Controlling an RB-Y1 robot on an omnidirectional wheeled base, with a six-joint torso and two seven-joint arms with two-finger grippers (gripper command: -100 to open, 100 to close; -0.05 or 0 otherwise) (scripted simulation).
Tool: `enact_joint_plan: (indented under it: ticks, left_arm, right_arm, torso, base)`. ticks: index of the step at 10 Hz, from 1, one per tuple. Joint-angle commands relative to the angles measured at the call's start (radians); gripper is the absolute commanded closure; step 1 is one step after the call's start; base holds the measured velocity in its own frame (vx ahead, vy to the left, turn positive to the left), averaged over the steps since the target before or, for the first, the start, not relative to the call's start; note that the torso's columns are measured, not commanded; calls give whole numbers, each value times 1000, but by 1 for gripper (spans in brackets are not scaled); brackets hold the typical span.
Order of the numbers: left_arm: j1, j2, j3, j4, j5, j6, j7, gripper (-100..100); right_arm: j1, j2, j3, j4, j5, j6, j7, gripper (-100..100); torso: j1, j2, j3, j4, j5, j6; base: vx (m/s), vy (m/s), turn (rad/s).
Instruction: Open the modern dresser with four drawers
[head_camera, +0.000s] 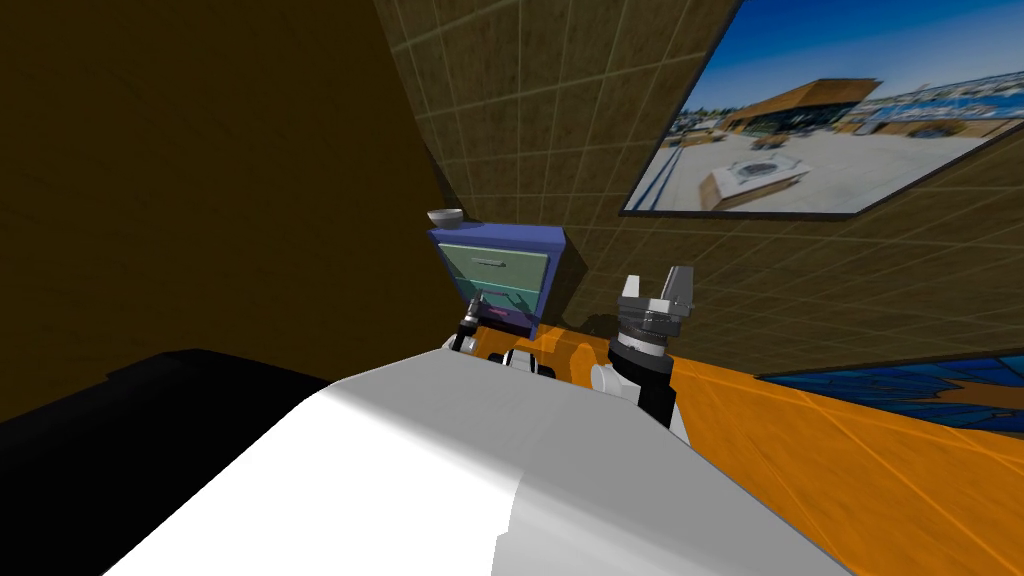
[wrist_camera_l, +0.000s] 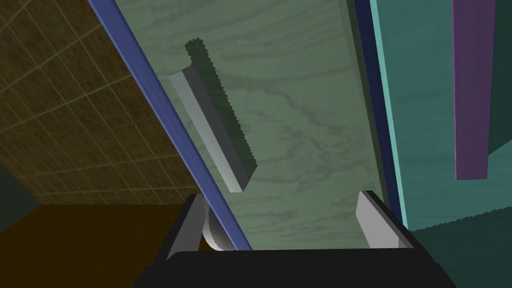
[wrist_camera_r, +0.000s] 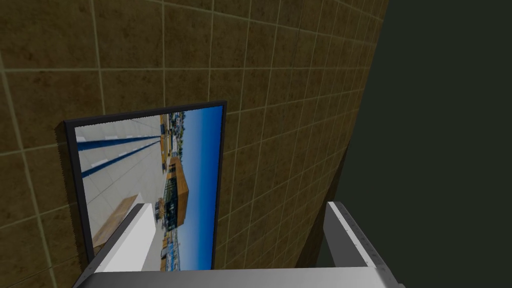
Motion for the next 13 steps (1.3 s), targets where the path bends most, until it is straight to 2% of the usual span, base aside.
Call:
enact_joint_plan:
  ticks: [1,2,5,6,9,11,13]
  left_arm:
    - [-25,1,0,71,-4,-12,2,-100]
    - [-45,0,0,103,-9,-22,2,-100]
    - [-65,-2,0,175,-13,-32,2,-100]
    - [-84,-4,0,218,-16,-41,3,-100]
    - [-102,-6,0,282,-20,-50,3,-100]
    - [-136,-12,-1,353,-27,-66,4,-100]
    - [-136,-12,-1,376,-27,-66,4,-100]
  right_arm:
    - [0,0,0,0,0,0,0,0]
    - [0,0,0,0,0,0,0,0]
    - [0,0,0,0,0,0,0,0]
    - [0,0,0,0,0,0,0,0]
    - [0,0,0,0,0,0,0,0]
    - [0,0,0,0,0,0,0,0]
    - [0,0,0,0,0,0,0,0]
  torso:
    - [0,0,0,0,0,0]
    - [0,1,0,0,0,0]
    - [0,1,1,0,0,0]
    - [0,1,1,0,0,0]
    - [0,0,0,0,0,0]
    - [0,0,0,0,0,0]
    - [0,0,0,0,0,0]
  base:
    - [47,-24,2]
    - [58,-24,5]
    - [42,-24,3]
    - [38,-25,2]
    - [37,-21,3]
    - [46,-29,5]
    - [33,-20,1]
